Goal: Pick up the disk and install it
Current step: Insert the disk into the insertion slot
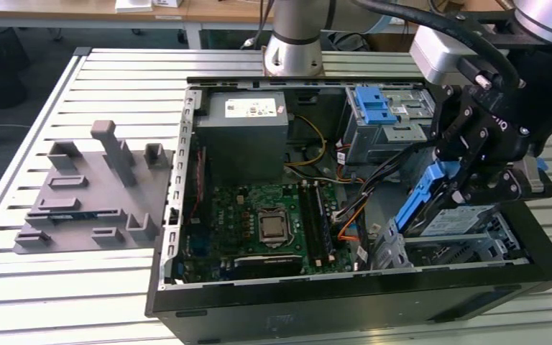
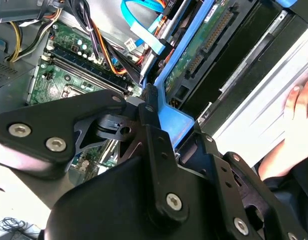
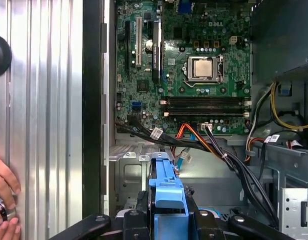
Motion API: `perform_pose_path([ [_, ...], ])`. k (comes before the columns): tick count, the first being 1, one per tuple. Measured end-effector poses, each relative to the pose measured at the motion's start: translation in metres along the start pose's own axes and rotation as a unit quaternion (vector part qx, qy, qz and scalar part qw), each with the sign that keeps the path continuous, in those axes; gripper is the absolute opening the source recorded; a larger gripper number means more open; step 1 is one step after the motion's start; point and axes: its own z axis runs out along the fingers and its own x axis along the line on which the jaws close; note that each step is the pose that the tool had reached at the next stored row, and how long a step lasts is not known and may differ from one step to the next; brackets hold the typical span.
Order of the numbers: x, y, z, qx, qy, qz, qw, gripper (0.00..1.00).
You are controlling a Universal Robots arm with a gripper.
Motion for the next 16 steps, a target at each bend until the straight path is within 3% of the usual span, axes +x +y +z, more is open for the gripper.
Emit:
perform_pose_path([
  [3, 0.0000, 0.0000, 0.0000, 0.0000, 0.0001, 0.000, 1.0000, 0.37],
  [4, 0.0000, 0.0000, 0.0002, 0.0000, -0.0001, 0.000, 1.0000, 0.44],
  [7, 0.0000, 0.0000, 0.0012, 0.0000, 0.0000, 0.000, 1.0000, 0.44],
  [10, 0.0000, 0.0000, 0.0028, 0.0000, 0.0002, 0.000, 1.0000, 0.36],
  [13, 0.0000, 0.0000, 0.0029, 0.0000, 0.0002, 0.000, 1.0000, 0.18],
  [15, 0.0000, 0.0000, 0.0030, 0.0000, 0.0002, 0.000, 1.0000, 0.18],
  [16, 0.0000, 0.0000, 0.0030, 0.0000, 0.0001, 0.000, 1.0000, 0.13],
])
